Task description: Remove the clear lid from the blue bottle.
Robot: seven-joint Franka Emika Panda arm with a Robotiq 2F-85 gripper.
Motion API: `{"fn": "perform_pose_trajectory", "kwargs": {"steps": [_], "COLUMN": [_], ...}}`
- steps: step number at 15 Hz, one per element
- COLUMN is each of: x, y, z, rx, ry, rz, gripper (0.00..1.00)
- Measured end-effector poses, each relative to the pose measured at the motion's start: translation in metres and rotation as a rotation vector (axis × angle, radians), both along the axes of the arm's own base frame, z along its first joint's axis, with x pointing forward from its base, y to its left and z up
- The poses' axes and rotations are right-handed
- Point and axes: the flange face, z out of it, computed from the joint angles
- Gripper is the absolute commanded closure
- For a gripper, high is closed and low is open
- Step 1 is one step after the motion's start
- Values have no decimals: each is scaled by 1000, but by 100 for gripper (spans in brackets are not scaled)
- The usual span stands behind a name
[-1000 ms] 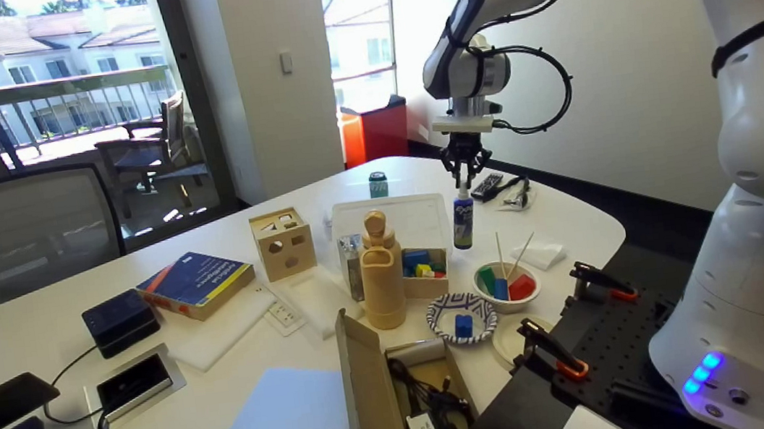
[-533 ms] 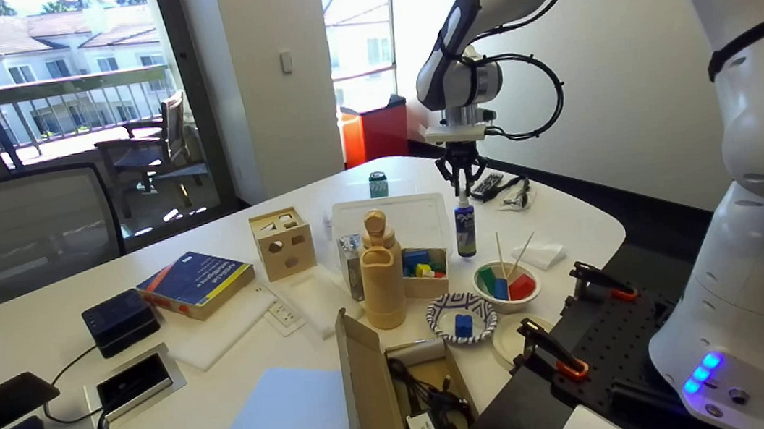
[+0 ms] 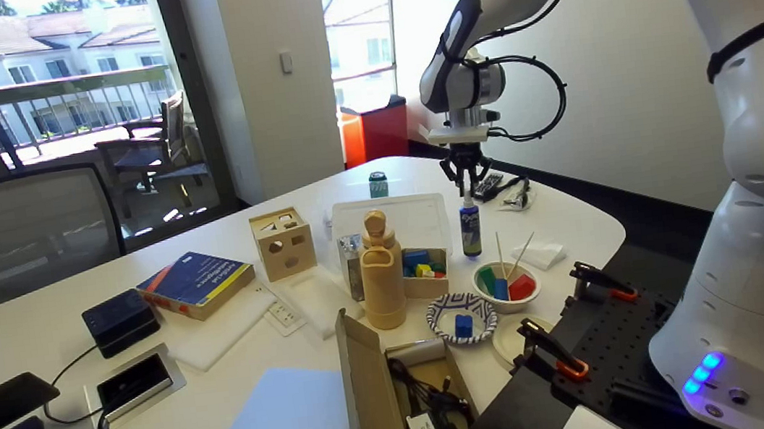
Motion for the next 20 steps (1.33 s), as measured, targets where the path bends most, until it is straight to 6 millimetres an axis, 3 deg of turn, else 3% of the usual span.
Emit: {"fn": "perform_pose_trajectory", "kwargs": {"steps": [5, 15, 20], "x": [-1, 3, 0], "y": [-13, -17, -14], "z": [11, 46, 42], "rx": [-27, -70, -67], "ry": [-32, -106, -97], "rz": [-18, -31, -42], "gripper": [94, 94, 94]}}
